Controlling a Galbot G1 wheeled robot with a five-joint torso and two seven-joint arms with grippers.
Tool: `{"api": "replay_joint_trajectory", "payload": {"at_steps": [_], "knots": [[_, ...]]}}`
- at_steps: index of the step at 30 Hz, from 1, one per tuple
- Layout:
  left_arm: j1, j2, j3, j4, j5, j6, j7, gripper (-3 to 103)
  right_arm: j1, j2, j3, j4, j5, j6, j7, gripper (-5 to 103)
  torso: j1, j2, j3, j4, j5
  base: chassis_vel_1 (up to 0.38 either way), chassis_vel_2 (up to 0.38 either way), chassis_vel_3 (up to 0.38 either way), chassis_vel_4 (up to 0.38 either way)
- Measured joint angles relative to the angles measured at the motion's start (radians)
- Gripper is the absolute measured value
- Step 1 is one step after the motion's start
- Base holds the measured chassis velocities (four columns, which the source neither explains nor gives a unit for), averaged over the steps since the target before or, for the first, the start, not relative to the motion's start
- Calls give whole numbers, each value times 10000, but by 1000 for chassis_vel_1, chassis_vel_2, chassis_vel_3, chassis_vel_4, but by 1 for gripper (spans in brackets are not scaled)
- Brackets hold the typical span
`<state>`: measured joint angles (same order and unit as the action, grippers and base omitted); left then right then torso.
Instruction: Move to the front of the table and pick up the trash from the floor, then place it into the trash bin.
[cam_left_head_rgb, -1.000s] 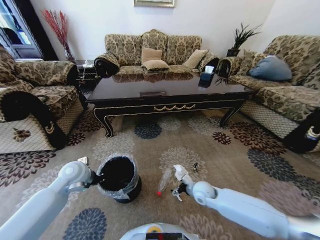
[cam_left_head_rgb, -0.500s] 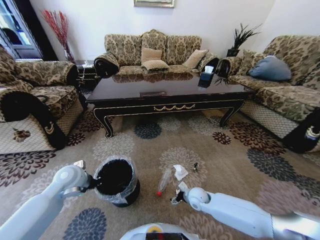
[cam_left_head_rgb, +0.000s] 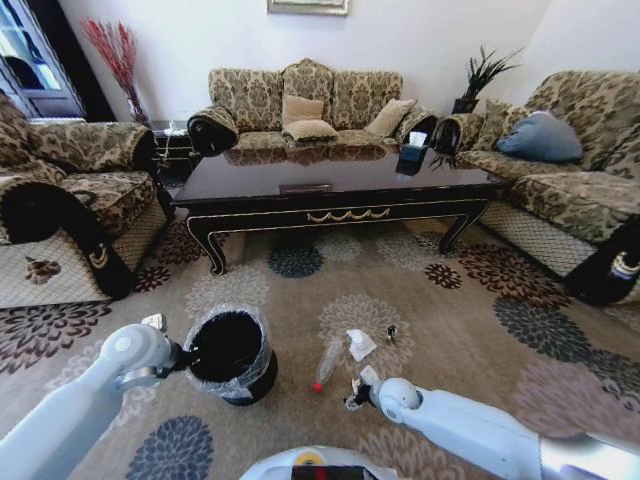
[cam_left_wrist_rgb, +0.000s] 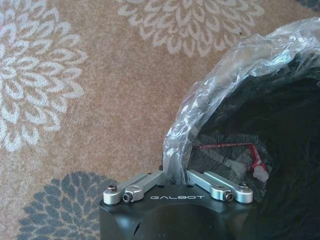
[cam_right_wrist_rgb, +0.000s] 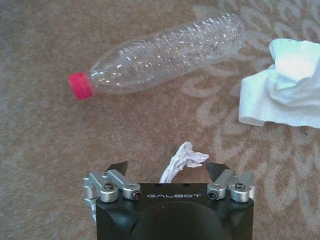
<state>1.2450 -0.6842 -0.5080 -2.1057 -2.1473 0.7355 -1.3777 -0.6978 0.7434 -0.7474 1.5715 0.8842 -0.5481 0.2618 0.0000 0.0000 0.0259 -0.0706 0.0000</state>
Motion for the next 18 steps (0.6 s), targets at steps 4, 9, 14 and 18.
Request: {"api": "replay_joint_trajectory", "payload": {"at_steps": [4, 9, 14, 18], "knots": [[-10, 31, 21, -17, 43, 0, 0, 0, -120, 157, 118, -461, -107, 101, -148, 70, 0, 0, 1, 0, 0, 0, 0, 0, 0], [-99, 149, -13, 68, 30, 0, 6, 0, -257, 266, 288, -700, -267, 244, -301, 54, -1, 0, 0, -2, 3, 0, 0, 0, 0], [-132, 160, 37, 125, 96, 0, 20, 0, -321, 262, 429, -711, -268, 250, -327, 41, -1, 0, 0, 3, 5, 0, 0, 0, 0], [-217, 89, 156, 126, 141, 0, 32, 0, -408, 209, 590, -742, -284, 254, -319, 30, 0, 0, 0, 2, 3, 0, 0, 0, 0]]}}
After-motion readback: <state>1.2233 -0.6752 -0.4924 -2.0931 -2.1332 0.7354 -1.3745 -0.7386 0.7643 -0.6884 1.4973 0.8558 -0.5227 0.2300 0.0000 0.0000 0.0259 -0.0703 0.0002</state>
